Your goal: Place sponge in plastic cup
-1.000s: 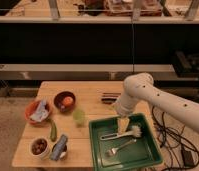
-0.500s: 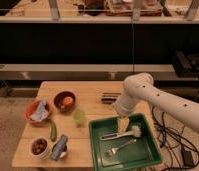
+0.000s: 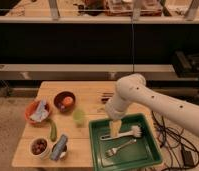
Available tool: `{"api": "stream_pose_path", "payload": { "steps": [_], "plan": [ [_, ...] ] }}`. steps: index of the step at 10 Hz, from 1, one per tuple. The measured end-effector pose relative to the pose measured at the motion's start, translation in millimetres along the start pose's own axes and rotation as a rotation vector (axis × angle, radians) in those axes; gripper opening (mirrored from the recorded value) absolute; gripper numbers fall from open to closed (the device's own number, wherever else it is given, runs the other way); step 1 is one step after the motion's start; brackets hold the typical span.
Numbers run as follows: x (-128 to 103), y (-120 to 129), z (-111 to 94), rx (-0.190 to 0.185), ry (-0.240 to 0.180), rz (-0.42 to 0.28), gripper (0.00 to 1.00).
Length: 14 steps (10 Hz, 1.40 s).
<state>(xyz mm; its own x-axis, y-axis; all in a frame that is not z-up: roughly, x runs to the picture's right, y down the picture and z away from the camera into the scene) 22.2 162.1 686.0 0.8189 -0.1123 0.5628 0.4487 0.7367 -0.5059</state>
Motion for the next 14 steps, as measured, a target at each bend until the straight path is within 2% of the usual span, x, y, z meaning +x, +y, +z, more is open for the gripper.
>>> {"api": "stream_pose_path", "payload": {
  "steps": [1, 2, 3, 5, 6, 8, 10, 12, 14],
  "plan": [
    [-38.9, -3.4, 8.6, 0.003, -0.013, -0.096, 0.8],
    [-63.4, -3.1, 13.7, 0.011, -0.02, -0.16, 0.8],
    [-83.8, -1.3, 17.9, 0.018, -0.026, -0.218, 0.8],
    [-131.5, 6.3, 25.2, 0.039, -0.051, -0.379, 0.8],
    [-145.2, 9.7, 26.9, 0.044, -0.066, -0.442, 0.8],
    [-162.9, 13.6, 33.7, 0.036, -0.096, -0.533, 0.8],
    [-171.3, 11.4, 47.0, 0.003, -0.102, -0.575, 0.8],
    [-167.0, 10.4, 68.0, -0.046, -0.092, -0.571, 0.8],
    [-165.1, 8.6, 77.4, -0.071, -0.085, -0.563, 0.8]
  ]
}}
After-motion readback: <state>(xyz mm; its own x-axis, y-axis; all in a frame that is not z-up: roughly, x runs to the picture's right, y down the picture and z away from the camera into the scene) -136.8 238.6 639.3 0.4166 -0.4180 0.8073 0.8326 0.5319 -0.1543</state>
